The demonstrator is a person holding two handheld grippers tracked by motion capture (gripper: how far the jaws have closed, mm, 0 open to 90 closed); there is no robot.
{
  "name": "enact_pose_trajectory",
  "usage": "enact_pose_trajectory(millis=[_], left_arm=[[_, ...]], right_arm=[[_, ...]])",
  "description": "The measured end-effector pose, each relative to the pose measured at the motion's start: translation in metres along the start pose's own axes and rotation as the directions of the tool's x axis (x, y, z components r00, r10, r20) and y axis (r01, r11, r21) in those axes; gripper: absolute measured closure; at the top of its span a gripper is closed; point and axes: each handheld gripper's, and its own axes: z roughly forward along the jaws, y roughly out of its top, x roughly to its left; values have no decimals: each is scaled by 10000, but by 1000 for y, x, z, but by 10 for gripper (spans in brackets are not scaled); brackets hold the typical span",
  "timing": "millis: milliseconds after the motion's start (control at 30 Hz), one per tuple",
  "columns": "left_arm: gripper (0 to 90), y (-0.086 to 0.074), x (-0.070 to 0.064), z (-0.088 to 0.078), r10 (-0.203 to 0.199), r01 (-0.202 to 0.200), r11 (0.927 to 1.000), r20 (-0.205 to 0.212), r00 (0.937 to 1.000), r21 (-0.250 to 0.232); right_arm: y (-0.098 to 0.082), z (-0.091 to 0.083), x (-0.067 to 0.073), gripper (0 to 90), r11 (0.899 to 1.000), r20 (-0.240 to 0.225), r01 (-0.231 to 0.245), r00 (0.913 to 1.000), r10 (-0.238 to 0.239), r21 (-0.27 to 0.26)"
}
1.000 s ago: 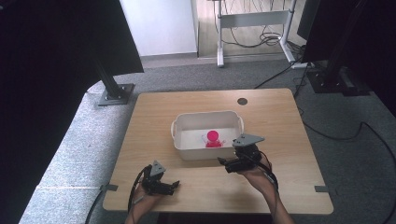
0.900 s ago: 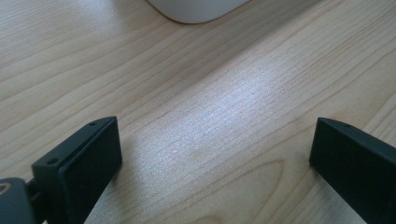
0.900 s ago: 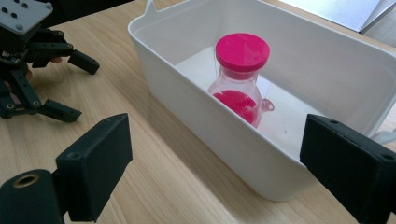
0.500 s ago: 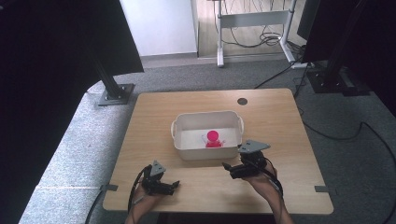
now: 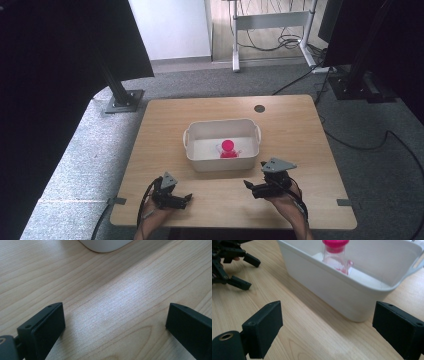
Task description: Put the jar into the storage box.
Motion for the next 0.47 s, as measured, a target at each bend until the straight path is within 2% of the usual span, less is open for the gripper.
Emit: enact_pose_trajectory(millis=[467], left_arm=[[21, 0, 0, 0, -14, 14, 10000, -9, 10000, -4]], right_arm=[[-40, -4, -3, 85, 9978, 250, -639, 9977, 634, 189]])
